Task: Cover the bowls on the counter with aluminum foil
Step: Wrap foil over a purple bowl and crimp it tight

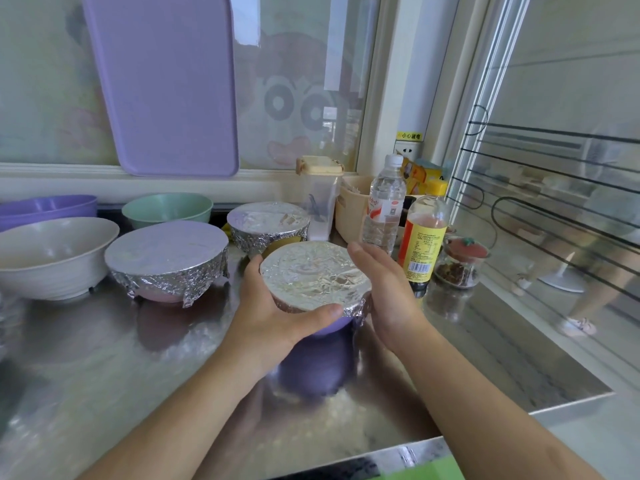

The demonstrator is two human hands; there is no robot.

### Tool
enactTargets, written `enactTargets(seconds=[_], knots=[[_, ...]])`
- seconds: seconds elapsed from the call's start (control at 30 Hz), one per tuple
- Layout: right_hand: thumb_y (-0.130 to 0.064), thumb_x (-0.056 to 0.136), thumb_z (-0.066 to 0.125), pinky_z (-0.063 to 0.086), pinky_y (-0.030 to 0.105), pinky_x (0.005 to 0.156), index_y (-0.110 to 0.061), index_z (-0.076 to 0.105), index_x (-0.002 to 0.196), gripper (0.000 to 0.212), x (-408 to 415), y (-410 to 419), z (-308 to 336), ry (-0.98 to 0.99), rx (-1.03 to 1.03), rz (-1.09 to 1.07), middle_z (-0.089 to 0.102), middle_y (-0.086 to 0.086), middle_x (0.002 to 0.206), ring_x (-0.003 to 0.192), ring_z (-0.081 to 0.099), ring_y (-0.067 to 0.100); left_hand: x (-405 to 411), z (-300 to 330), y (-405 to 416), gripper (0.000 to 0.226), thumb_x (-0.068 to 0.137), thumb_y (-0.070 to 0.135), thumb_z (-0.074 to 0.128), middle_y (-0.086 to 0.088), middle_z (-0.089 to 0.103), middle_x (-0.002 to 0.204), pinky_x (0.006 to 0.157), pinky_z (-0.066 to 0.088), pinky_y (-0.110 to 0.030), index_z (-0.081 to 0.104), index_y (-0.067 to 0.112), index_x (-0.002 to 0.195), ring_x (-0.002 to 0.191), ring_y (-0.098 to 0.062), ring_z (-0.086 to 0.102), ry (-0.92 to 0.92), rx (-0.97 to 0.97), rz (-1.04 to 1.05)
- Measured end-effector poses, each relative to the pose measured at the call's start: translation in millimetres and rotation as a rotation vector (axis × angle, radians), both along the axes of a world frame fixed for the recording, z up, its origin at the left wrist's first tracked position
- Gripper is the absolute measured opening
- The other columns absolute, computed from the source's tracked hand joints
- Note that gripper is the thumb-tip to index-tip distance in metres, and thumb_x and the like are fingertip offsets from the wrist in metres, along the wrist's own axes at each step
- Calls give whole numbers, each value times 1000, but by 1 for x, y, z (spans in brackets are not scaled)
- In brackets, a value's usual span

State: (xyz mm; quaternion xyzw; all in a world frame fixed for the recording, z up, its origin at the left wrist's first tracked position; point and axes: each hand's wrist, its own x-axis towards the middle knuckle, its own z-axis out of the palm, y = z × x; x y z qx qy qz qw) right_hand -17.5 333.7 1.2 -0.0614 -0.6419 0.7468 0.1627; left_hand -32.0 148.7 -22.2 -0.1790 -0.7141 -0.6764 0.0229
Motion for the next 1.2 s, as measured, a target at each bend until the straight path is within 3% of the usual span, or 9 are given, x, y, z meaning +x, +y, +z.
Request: enactTargets(seconds=[0.07, 0.23, 0.33, 0.47, 0.6, 0.7, 0.87, 0.93, 1.2], knots=[[-39, 90, 80, 59, 46, 97, -18, 73, 126, 42, -4, -6, -9, 6, -29, 22, 79, 5, 117, 110, 75, 23, 1, -2, 3, 113, 38, 47, 101, 23, 56, 135, 103, 45, -11, 34, 56, 129, 119, 18, 54, 32, -26, 21], [-22, 88, 85, 61, 53, 94, -12, 72, 124, 39, -5, -15, -18, 26, -203, -34, 78, 17, 114, 106, 76, 38, 5, -6, 12, 103, 49, 20, 106, 25, 53, 127, 90, 41, 0, 38, 51, 119, 111, 27, 51, 102, -9, 103], [-17, 86, 87, 58, 61, 98, -9, 69, 126, 45, -4, -15, -20, 38, -217, -16, 77, 19, 115, 107, 76, 40, 5, -7, 14, 103, 50, 17, 106, 21, 56, 130, 88, 42, 0, 38, 51, 121, 113, 23, 53, 114, 8, 107], [-29, 73, 94, 57, 59, 101, -14, 64, 133, 69, 0, -13, -22, 56, -143, 10, 77, 14, 120, 110, 75, 35, 6, -9, 11, 109, 54, 9, 104, 16, 59, 132, 89, 45, -3, 40, 31, 140, 116, 16, 57, 127, 31, 78], [-42, 57, 104, 53, 57, 108, -22, 46, 150, 112, 1, -6, -29, 33, -42, 94, 71, 8, 134, 123, 70, 30, 2, -11, 9, 108, 54, 9, 104, 11, 63, 134, 91, 49, -9, 42, 31, 140, 120, 5, 62, 106, 52, 28], [-44, 51, 106, 58, 46, 100, -20, 35, 157, 130, 6, 3, -29, 42, -21, 231, 66, 13, 142, 132, 63, 36, 1, -9, 6, 112, 51, 13, 105, 9, 62, 136, 92, 49, -9, 41, 26, 143, 123, 4, 61, 103, 61, -8], [-38, 44, 108, 53, 40, 107, -23, 29, 160, 141, 13, 15, -28, 50, 18, 356, 64, 11, 145, 136, 61, 29, 0, -7, 3, 113, 49, 16, 106, 10, 63, 135, 94, 50, -11, 43, 24, 142, 122, 3, 62, 102, 64, -61], [-36, 44, 109, 46, 49, 116, -25, 27, 161, 144, 12, 19, -30, 54, 55, 360, 63, 10, 146, 137, 60, 28, -1, -9, 2, 114, 49, 20, 106, 11, 63, 136, 97, 49, -13, 42, 25, 143, 125, 1, 61, 100, 61, -64], [-31, 58, 105, 37, 60, 121, -21, 35, 159, 124, 13, 25, -33, 80, 207, 344, 58, 14, 151, 143, 52, 34, -1, -8, 3, 101, 49, 18, 100, 20, 67, 125, 93, 49, -10, 44, 32, 132, 120, 7, 62, 117, 55, -66]])
